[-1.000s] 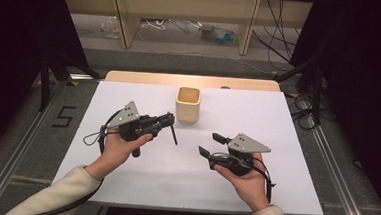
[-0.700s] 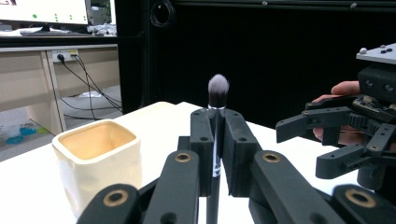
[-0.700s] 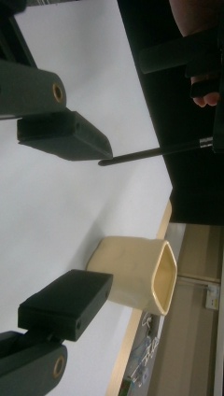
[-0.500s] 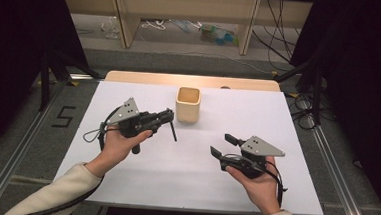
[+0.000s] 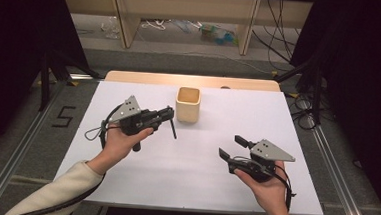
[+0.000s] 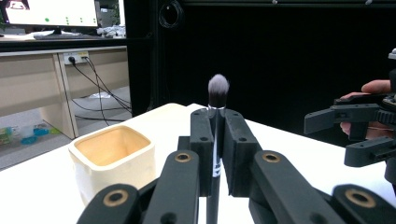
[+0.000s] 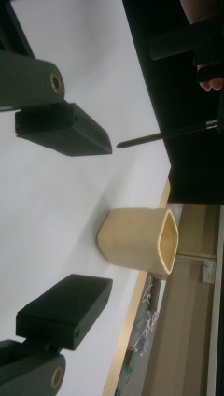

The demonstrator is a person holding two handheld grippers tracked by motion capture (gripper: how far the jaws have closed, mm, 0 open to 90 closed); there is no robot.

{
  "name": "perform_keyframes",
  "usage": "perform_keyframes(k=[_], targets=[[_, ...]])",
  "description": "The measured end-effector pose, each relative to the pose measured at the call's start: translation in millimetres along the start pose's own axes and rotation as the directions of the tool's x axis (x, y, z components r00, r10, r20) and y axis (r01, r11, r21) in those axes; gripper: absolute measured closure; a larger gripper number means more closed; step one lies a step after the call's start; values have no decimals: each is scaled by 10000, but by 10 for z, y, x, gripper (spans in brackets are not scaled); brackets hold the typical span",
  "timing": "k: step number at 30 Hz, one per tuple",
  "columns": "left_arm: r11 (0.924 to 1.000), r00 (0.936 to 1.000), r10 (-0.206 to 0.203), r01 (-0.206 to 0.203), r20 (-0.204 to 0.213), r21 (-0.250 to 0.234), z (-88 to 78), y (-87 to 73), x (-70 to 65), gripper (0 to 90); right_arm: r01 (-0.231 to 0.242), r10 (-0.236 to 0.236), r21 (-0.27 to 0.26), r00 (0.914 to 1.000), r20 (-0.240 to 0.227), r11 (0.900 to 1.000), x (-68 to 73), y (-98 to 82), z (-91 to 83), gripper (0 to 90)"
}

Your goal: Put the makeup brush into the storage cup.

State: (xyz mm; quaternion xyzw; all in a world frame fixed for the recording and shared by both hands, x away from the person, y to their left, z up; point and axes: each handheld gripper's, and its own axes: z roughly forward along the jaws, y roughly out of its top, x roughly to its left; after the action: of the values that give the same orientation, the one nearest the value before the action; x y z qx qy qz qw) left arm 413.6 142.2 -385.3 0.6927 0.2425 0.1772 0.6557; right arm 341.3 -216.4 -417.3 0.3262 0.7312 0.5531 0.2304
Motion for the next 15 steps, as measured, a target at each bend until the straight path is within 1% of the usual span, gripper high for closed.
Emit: perform_keyframes(k=[1,3,4,6,10,13,15], targets=[[10000,10000,22,-22,-11,5,4,2,2,836,61,-61,-50,9999,113,10000,-7,-3,-10,302],[10000,10000,53,-53,-38,15,10,9,8,836,-47,48,-46,9998,191,10000,-8,-11,-27,297],[10000,10000,70,-70,-45,21,13,11,10,836,-10,9,61,9999,158,10000,-17,-11,-43,296],[10000,9999,73,-73,-89,9,22,15,9,836,-38,39,-50,9999,166,10000,-17,-18,-46,293],[9999,9999,131,-131,-87,-2,38,23,14,836,19,-19,-17,9997,250,10000,-20,-23,-74,288],[9999,9998,117,-117,-143,9,46,30,23,836,-65,67,-58,9995,294,10000,-20,-33,-89,285],[9999,9998,101,-101,-182,-1,50,38,28,836,-127,131,-144,9997,221,9998,-22,-45,-89,284]])
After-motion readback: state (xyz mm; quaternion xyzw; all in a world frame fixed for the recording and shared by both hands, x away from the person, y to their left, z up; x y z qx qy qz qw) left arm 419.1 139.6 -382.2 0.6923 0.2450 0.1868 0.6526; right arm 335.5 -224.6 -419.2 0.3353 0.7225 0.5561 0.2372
